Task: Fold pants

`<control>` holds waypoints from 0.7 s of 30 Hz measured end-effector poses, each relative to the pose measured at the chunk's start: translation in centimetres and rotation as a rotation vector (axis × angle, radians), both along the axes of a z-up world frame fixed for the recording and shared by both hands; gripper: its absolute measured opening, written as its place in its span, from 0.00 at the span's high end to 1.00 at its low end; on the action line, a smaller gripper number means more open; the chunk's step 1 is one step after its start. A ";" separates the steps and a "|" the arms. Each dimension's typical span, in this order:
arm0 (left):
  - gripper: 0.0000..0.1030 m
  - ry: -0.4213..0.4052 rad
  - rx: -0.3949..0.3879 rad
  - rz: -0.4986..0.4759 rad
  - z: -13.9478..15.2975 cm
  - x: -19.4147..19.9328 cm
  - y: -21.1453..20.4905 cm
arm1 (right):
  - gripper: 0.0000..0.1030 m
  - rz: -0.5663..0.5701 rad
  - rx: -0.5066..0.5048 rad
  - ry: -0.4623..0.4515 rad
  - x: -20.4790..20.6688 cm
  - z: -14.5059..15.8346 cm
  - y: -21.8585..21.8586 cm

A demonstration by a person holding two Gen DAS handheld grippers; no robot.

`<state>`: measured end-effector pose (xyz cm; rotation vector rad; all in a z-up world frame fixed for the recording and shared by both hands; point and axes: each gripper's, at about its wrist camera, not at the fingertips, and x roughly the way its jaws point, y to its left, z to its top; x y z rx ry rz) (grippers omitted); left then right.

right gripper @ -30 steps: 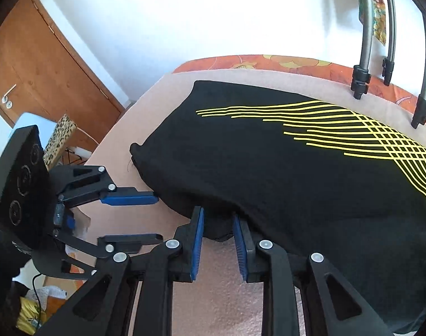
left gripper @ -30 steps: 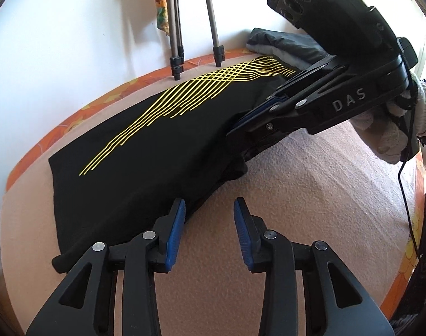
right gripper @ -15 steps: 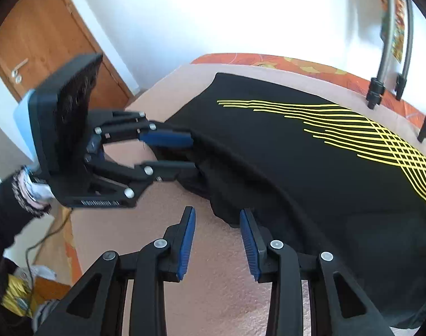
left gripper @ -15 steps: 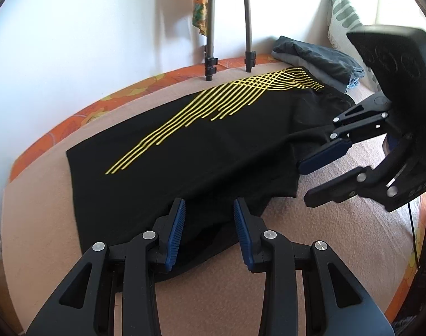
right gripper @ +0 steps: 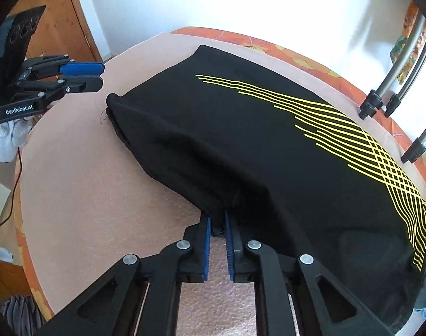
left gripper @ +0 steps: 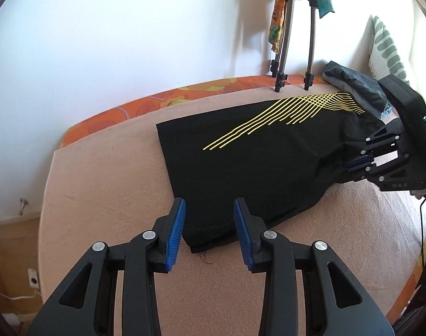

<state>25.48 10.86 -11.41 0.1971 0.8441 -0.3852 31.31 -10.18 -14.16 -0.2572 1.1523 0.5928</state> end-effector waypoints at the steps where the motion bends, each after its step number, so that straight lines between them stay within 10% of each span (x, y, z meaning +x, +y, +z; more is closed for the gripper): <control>1: 0.67 0.002 0.007 0.008 -0.1 0.2 0.2 | 0.95 -0.002 0.018 0.029 -0.1 0.4 -0.2; 10: 0.67 0.007 -0.006 -0.024 -1.0 1.0 -1.6 | 0.92 -0.020 0.092 0.214 -1.3 0.7 -1.6; 14: 0.67 0.008 0.006 -0.108 -1.2 0.9 -4.7 | 0.63 -0.024 0.173 0.268 -1.8 0.6 -2.4; 21: 0.67 0.070 -0.041 -0.045 -2.0 3.9 -2.7 | 0.63 -0.156 0.268 0.102 -3.4 5.2 -10.4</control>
